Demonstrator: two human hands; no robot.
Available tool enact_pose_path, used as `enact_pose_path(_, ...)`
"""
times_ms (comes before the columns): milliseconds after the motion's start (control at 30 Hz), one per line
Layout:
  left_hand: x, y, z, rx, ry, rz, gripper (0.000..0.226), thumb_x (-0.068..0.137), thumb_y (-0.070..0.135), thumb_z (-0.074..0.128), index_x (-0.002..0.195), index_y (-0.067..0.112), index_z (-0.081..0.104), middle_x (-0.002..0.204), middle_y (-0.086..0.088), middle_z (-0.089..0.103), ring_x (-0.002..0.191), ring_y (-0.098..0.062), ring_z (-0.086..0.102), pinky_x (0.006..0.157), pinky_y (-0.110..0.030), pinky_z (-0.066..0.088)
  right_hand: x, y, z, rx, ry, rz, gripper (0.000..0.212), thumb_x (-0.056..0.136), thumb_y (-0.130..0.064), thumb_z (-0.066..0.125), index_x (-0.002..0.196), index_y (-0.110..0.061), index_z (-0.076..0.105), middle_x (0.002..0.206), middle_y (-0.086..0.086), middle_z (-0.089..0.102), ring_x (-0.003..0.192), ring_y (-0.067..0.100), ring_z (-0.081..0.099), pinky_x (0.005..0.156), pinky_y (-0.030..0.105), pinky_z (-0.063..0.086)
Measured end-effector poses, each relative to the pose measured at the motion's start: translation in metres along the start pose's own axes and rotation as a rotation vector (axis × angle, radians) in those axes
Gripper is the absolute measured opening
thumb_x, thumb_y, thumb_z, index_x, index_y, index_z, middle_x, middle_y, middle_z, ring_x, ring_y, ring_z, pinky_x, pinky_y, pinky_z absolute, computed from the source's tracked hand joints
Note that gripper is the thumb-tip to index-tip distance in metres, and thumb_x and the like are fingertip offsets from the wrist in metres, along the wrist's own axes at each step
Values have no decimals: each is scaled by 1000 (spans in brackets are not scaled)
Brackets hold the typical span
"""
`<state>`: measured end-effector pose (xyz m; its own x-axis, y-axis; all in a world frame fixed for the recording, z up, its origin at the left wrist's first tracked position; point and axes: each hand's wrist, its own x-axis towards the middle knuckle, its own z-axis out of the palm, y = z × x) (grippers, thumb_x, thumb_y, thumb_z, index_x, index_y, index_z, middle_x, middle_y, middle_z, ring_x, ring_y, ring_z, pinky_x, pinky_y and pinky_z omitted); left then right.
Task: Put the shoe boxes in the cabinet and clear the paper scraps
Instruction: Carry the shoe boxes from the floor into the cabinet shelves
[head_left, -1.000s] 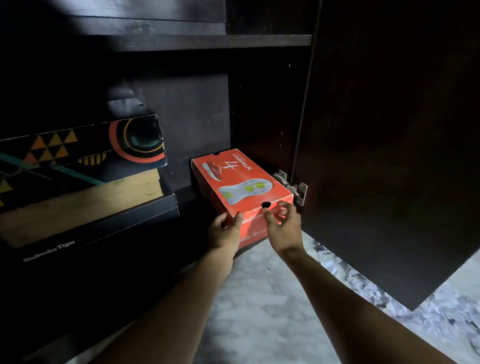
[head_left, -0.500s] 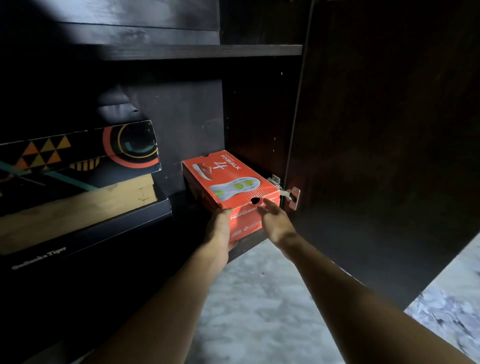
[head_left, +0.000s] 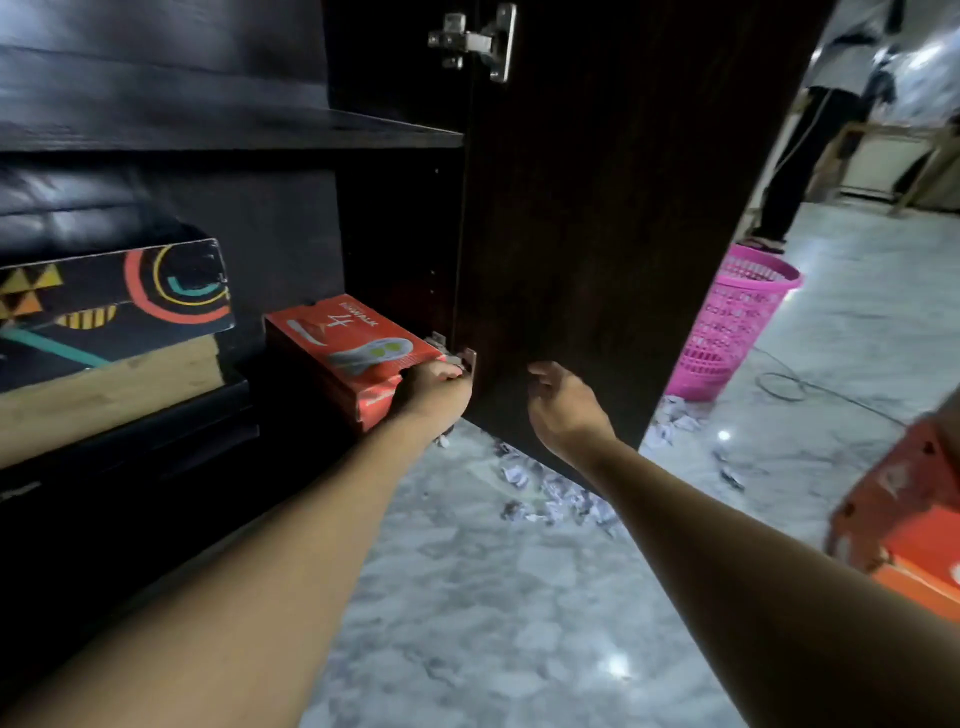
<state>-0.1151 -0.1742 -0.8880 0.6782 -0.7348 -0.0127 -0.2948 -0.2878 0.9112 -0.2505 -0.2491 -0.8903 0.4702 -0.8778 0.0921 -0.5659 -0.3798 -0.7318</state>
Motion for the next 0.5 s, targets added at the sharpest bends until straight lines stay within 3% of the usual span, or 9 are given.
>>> enact_pose_path(167,-40,35,57,55,-171,148,13,90,14,61,97,16,72,89,-4,64,96,-25,66,79,-26,48,-62,33,-56,-117,203,67,38,100,-21,37,134,-18,54,134,10,59,122,28,55,100,35,41)
enact_pose_path(333,-108,78,138,85,-372,269,23,90,21,58,106,15,74,109,-6,72,103,-24,66,76,-22,45,-137,82,-122,-139,422,276,38,98,-18,38,130,-21,57,126,12,64,117,30,58,95,34,42)
enact_pose_path(433,-156,100,187,115,-541,336,23,91,17,54,100,7,72,110,-15,71,103,-32,65,80,-29,50,-187,115,-159,-174,530,383,38,95,-16,39,127,-19,58,125,14,65,117,32,57,94,35,43)
enact_pose_path(500,-189,115,214,127,-644,395,21,92,16,52,95,8,71,108,-16,71,104,-31,64,77,-26,46,-223,135,-184,-198,584,445,38,95,-16,39,128,-18,57,127,14,63,118,32,57,92,35,42)
